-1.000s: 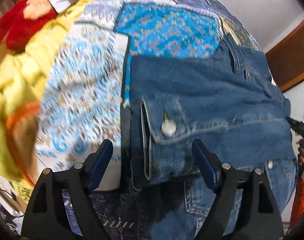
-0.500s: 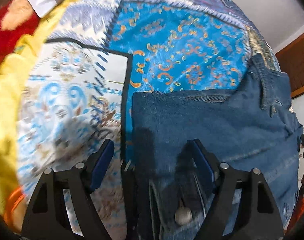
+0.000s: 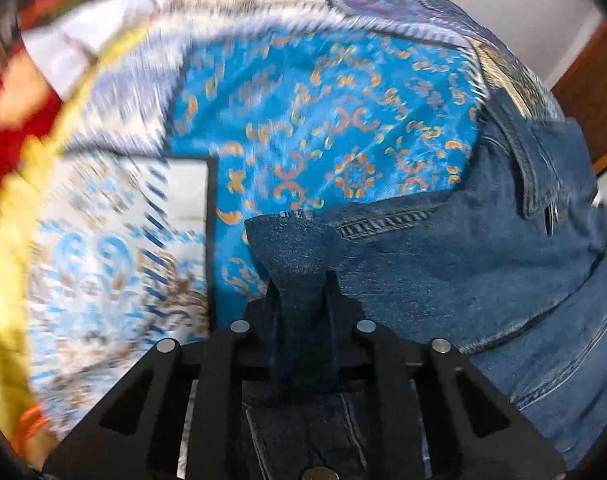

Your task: Fold large clothes

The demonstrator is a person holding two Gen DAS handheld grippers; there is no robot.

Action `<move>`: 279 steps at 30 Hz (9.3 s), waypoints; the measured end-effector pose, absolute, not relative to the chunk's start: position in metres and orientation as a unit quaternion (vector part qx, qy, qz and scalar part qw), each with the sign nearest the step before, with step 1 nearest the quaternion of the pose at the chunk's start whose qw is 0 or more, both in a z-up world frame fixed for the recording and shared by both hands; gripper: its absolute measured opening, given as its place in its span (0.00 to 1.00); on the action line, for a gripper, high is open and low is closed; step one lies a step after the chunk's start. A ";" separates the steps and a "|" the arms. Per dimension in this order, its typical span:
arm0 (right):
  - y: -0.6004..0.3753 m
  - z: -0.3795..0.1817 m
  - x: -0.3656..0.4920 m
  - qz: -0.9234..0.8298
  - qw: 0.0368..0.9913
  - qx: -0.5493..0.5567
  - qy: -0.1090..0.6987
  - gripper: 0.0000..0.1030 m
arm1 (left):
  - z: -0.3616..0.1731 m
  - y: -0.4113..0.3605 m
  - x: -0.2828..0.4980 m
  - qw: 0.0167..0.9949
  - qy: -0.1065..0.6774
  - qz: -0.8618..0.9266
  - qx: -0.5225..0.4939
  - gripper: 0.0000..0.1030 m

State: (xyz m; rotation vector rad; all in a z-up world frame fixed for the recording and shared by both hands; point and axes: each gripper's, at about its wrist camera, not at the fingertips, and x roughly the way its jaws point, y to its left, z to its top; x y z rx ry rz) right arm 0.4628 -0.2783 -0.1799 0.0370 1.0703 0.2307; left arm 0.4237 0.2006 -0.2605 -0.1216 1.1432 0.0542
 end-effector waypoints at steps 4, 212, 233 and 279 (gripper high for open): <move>-0.266 -0.170 0.480 0.111 0.862 0.008 0.495 0.16 | -0.222 0.186 0.415 0.870 0.490 0.045 -0.007 0.16; -0.144 -0.171 0.580 0.188 0.838 0.029 0.511 0.19 | -0.206 0.281 0.493 0.868 0.476 0.112 -0.088 0.84; -0.029 -0.192 0.451 0.337 0.775 -0.120 0.521 0.19 | -0.223 0.191 0.418 0.860 0.510 0.003 -0.026 0.84; -0.244 -0.137 0.401 0.157 0.878 -0.068 0.446 0.86 | -0.202 0.267 0.238 0.888 0.417 0.165 -0.104 0.87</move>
